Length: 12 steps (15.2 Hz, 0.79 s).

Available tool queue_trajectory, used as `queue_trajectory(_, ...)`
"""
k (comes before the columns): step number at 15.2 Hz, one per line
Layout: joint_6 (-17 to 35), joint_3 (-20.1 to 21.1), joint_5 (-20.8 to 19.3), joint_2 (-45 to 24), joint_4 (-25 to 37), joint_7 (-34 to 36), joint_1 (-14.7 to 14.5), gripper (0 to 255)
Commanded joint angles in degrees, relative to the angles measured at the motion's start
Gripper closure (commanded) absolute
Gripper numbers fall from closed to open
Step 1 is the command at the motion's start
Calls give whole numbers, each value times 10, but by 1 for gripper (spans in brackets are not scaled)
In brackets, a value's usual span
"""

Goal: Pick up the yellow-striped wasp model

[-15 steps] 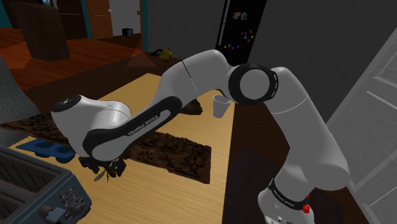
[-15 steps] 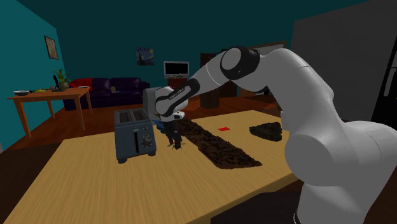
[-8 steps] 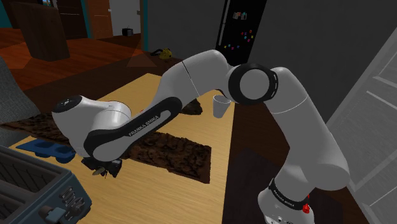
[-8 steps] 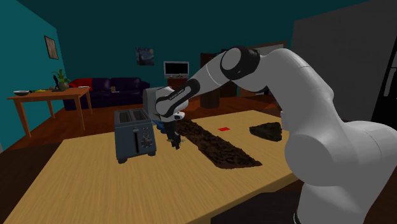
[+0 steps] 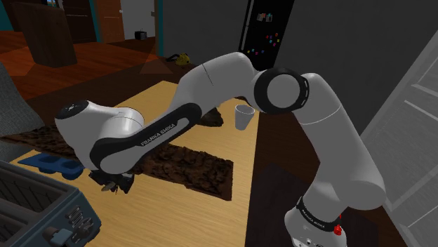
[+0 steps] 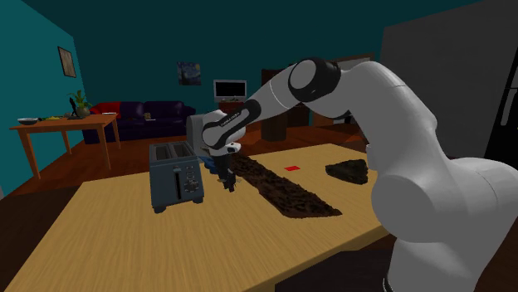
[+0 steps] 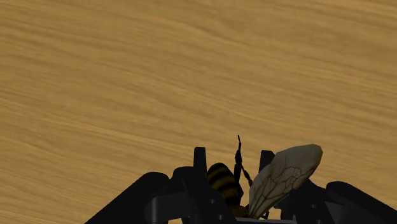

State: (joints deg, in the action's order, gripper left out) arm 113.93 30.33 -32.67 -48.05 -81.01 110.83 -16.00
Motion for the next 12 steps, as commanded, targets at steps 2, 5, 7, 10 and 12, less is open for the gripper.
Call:
queue_trajectory(2, -13, 5, 6, 14, 1, -4, 3, 255)
queue_trajectory(5, -27, 9, 12, 26, 4, -8, 5, 255)
queue_trajectory(7, -37, 12, 16, 34, 7, -11, 6, 255)
queue_trajectory(10, -52, 17, 22, 45, 12, -16, 8, 255)
queue_trajectory(12, -58, 18, 24, 49, 14, -18, 8, 255)
